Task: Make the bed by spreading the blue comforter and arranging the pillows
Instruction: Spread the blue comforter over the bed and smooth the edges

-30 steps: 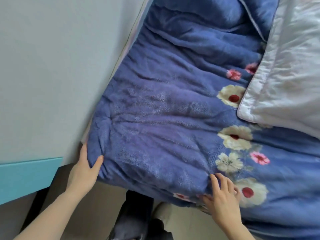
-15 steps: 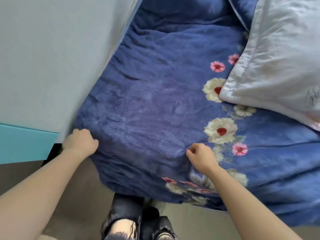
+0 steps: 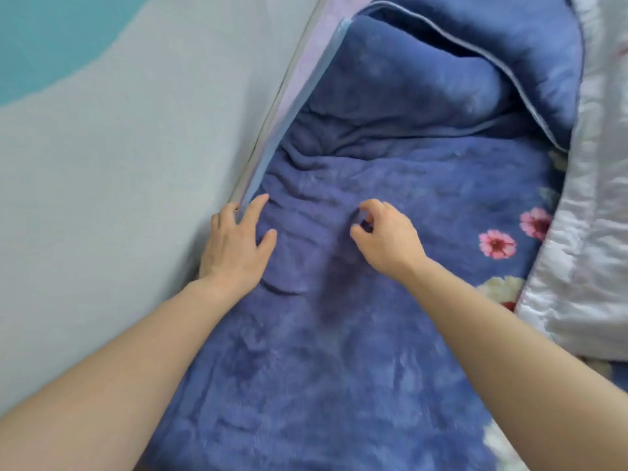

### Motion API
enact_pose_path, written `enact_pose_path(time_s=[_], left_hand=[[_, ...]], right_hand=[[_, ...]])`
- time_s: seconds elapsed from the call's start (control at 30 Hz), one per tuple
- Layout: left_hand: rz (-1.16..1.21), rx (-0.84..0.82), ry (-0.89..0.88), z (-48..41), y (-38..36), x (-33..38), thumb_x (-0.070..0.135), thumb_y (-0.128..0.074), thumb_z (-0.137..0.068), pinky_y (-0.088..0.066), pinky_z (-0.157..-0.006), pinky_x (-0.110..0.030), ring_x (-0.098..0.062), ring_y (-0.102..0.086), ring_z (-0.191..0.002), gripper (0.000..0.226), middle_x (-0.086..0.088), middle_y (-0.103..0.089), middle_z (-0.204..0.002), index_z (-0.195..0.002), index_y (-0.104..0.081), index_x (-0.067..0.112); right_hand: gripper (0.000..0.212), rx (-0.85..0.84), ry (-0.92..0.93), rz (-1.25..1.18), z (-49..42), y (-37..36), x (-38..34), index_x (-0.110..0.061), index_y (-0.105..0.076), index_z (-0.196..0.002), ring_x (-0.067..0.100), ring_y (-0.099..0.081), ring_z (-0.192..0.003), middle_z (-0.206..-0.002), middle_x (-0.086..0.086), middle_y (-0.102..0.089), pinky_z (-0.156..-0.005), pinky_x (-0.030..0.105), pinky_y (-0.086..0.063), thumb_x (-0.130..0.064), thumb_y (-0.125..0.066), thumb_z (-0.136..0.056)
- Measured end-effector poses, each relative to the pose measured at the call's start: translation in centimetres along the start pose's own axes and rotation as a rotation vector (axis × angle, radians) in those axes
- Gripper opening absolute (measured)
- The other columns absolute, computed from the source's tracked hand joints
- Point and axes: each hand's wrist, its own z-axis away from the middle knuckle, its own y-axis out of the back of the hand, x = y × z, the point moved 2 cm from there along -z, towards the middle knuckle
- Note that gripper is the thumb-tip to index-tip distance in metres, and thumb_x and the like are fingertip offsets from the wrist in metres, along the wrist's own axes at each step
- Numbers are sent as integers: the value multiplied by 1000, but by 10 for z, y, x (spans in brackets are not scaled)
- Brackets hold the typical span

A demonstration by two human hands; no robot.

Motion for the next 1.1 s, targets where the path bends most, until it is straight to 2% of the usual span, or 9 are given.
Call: enact_pose_path(time_s=[0.23,0.4,0.53,0.63,0.8,0.9,1.0,1.07,1.1], left_hand=[[-55,54,-205,-40,-31,-4,2,-57,-74,-35,-108,-47,-47,-40,-130,76,-32,-29,-148,-146,-36,17],[-182,29,-265,-40,-47,-7,12,-32,-74,-33,-110,-39,-33,-32,-136,71,-24,-30,-152,-145,-38,13],[-172,-10,-210,-44,-53,-11,13,-34,-73,-46,-103,-44,-34,-42,-133,72,-24,-38,-149,-144,-38,11],[-181,1,-235,-43,-52,-10,13,-35,-73,-37,-110,-44,-32,-33,-137,71,-24,-37,-149,-143,-36,11],[-162,14,-240,-47,-49,-8,13,-37,-72,-28,-110,-42,-33,-30,-137,69,-24,-38,-148,-142,-38,9],[-189,23,-244,-46,-51,-8,13,-36,-71,-30,-108,-41,-34,-31,-136,70,-24,-34,-149,-142,-38,9],[-166,-17,-159,-46,-51,-6,13,-35,-69,-51,-88,-41,-35,-44,-123,69,-24,-41,-142,-138,-41,12],[-183,-11,-134,-45,-54,-6,14,-35,-66,-55,-75,-41,-37,-56,-110,68,-26,-47,-136,-134,-44,13],[-201,15,-145,-46,-55,-7,13,-35,-66,-52,-80,-41,-37,-56,-109,69,-27,-46,-136,-134,-44,13]], right_hand=[[72,359,-43,-161,-132,0,-88,-8,-33,-137,28,-44,-117,-131,10,-41,-95,44,-43,-46,-62,-82],[69,662,102,210,-192,43,-123,-15,-36,-140,28,-32,-131,-143,10,-35,-101,41,-27,-50,-52,-83],[78,274,-90,240,-237,57,-113,0,-24,-145,33,-44,-127,-139,15,-46,-93,41,-41,-37,-59,-86],[79,-89,-292,399,-239,50,-78,-6,-44,-138,35,-51,-120,-134,15,-51,-82,38,-42,-51,-65,-77],[51,-102,-405,342,-231,49,-41,-5,-51,-129,36,-51,-122,-133,15,-52,-93,39,-43,-27,-61,-84],[44,114,-354,100,-251,75,-73,-1,-52,-126,35,-55,-118,-127,17,-59,-93,36,-44,-27,-50,-91],[36,350,-171,-488,-298,101,-133,-2,-52,-122,28,-63,-86,-91,6,-59,-66,31,-50,-24,-42,-95],[37,313,-109,-772,-314,95,-151,-4,-45,-129,22,-60,-69,-82,4,-57,-54,27,-53,-14,-43,-94],[41,230,-112,-862,-318,83,-147,-6,-41,-135,20,-63,-73,-91,6,-62,-61,28,-57,-11,-43,-94]])
